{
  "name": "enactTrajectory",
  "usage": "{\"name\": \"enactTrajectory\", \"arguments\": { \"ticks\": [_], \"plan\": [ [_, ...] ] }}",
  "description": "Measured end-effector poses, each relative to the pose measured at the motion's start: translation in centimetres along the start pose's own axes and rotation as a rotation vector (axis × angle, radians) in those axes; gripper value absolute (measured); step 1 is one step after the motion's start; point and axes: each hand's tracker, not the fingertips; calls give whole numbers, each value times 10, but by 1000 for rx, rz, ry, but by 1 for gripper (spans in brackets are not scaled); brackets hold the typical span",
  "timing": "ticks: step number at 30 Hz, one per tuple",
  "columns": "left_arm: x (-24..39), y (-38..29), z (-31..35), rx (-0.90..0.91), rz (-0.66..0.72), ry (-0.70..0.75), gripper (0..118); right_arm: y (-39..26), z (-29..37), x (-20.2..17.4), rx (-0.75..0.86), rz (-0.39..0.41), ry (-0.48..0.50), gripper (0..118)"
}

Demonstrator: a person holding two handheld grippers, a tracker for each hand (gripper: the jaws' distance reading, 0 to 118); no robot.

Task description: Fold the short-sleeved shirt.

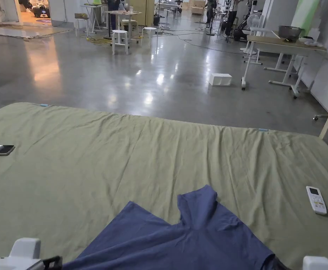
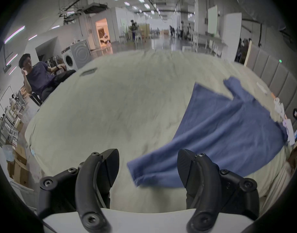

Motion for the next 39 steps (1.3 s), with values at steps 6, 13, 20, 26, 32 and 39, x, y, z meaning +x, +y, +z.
{"name": "enactTrajectory", "arguments": {
  "ticks": [6, 13, 20, 26, 32, 39],
  "plan": [
    [48, 40, 43, 241, 15, -57, 72, 41, 11, -29, 201, -73, 24, 66],
    [111, 61, 88, 469, -59, -58, 17, 70, 22, -59, 390, -104, 34, 8],
    [113, 66, 72, 532, -32, -69, 3, 73, 21, -76, 403, -101, 16, 0],
    [99, 69, 63, 513, -36, -74, 1, 73, 16, -77, 410, -77, 5, 0],
    [53, 53, 33, 324, -39, -51, 1, 66, 1, -77, 356, -45, 23, 0],
    [-25, 32, -8, 8, 86, -7, 1, 57, -17, -83, 282, -21, 52, 0]
  ]
}}
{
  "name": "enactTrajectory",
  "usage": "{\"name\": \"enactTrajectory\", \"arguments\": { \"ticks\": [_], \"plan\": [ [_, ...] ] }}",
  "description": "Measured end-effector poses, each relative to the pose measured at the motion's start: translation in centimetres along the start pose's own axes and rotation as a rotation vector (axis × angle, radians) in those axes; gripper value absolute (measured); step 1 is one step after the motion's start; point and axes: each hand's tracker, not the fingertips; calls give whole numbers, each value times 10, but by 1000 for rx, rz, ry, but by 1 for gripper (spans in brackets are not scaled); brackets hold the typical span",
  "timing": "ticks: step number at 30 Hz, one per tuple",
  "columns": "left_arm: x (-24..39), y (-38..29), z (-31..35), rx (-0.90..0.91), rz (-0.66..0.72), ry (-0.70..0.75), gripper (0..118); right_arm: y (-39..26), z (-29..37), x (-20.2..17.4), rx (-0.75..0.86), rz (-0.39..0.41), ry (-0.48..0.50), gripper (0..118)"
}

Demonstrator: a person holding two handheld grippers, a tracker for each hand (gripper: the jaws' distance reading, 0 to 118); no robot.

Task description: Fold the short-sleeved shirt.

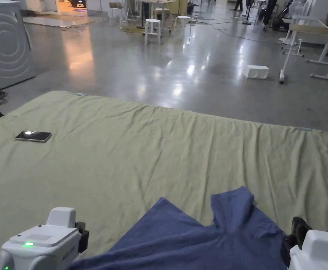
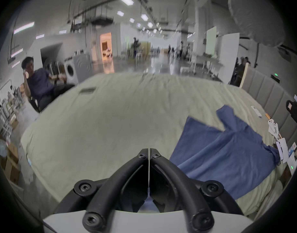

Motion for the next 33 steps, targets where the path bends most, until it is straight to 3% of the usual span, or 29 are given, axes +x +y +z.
{"name": "enactTrajectory", "arguments": {
  "ticks": [2, 5, 6, 8, 20, 22, 24, 27, 33],
  "plan": [
    [-18, -5, -16, -134, 17, -9, 4, -4, -3, -2, -34, -12, 8, 0],
    [-29, -14, -26, -226, 65, -25, 38, -10, -7, -5, -56, -8, 10, 0],
    [-33, -17, -31, -242, 81, -32, 54, -11, -9, -5, -67, -8, 11, 0],
    [-43, -24, -43, -265, 93, -35, 64, -14, -10, -6, -86, -12, 13, 0],
    [-34, -43, -93, -368, 31, 49, 62, -26, -16, -3, -154, -4, 7, 0],
    [-27, -43, -94, -363, -5, 58, 49, -27, -17, -4, -159, -4, 9, 0],
    [-7, -44, -86, -355, -57, 51, 46, -29, -20, -6, -166, -2, 12, 0],
    [9, -48, -84, -351, -110, 16, 10, -32, -27, -10, -177, -8, 19, 0],
    [8, -52, -76, -317, -65, 38, 5, -38, -79, -4, -262, 15, 64, 0]
  ]
}}
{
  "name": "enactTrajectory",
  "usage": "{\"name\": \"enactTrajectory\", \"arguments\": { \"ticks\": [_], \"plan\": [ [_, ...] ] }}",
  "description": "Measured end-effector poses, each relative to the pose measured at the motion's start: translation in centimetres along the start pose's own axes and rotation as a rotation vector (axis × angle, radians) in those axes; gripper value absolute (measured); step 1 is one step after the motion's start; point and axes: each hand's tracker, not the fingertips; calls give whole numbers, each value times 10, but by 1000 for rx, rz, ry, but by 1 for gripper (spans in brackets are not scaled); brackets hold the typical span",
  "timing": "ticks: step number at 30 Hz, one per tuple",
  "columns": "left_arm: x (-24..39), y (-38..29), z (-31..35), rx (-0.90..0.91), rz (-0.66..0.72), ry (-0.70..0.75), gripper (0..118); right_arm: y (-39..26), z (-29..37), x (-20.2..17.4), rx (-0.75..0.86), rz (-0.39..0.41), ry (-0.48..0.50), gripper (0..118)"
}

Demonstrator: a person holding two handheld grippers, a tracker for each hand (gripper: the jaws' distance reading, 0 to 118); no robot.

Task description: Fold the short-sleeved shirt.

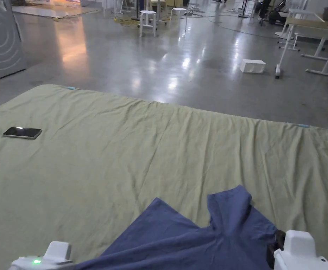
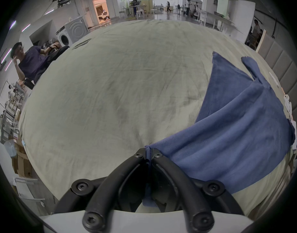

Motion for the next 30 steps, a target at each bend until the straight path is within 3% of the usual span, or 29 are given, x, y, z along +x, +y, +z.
{"name": "enactTrajectory", "arguments": {
  "ticks": [3, 4, 5, 9, 10, 17, 21, 22, 25, 27, 30],
  "plan": [
    [-7, -3, 8, 12, 21, -14, 5, 8, -45, 17, -113, -47, 68, 1],
    [-8, -4, 10, 17, 30, -11, 5, 15, -62, 23, -137, -9, 50, 5],
    [-8, -4, 12, 22, 38, -5, 5, 21, -82, 26, -196, 35, 74, 15],
    [-13, -4, 12, 31, 51, -8, 5, 30, -161, 37, -382, 131, 111, 77],
    [-7, -3, 19, 34, 44, -1, 5, 33, -178, 37, -420, 153, 107, 77],
    [-4, 1, 11, 26, 50, 19, 5, 23, -256, 34, -587, 178, 158, 77],
    [1, 1, 10, 17, 34, 31, 5, 7, -264, 29, -631, 134, 226, 65],
    [3, 2, 13, 15, 36, 34, 5, 7, -261, 27, -612, 125, 222, 53],
    [8, 1, 16, 15, 46, 32, 5, 7, -254, 18, -577, 163, 222, 31],
    [13, 1, 21, 16, 42, 34, 5, 5, -249, 17, -536, 219, 212, 2],
    [13, 2, 24, 30, 44, 32, 5, 8, -233, 20, -475, 164, 189, 2]
  ]
}}
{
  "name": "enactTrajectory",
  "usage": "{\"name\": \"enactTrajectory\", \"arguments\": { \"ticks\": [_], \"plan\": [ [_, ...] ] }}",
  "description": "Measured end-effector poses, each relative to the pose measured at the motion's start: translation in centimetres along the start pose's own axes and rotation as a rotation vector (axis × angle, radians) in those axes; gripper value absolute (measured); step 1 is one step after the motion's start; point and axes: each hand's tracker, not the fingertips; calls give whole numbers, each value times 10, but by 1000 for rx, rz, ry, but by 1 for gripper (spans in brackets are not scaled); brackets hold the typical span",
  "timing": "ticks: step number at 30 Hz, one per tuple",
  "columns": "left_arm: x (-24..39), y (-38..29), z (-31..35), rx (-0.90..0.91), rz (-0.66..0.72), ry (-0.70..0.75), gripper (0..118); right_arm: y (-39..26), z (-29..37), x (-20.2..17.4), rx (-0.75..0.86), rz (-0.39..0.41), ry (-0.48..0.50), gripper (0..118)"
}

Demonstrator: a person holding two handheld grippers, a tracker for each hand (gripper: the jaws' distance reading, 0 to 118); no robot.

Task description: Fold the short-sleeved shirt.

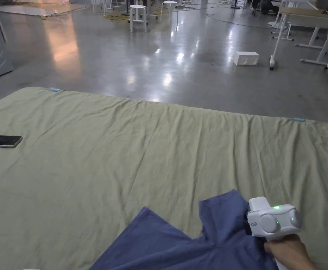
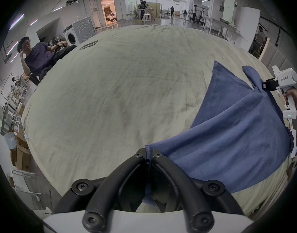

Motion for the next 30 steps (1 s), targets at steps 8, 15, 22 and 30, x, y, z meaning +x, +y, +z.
{"name": "enactTrajectory", "arguments": {
  "ticks": [8, 15, 22, 30],
  "plan": [
    [4, 11, 22, 98, -36, -25, 5, -14, 87, 7, 225, -86, -71, 1],
    [9, 32, 64, 243, -55, -58, 5, -30, 187, 13, 397, -86, -168, 1],
    [6, 80, 97, 369, -30, -94, 5, -29, 271, 37, 546, -73, -266, 1],
    [37, 150, 175, 582, -65, -115, 5, -16, 350, 85, 695, -166, -362, 1]
  ]
}}
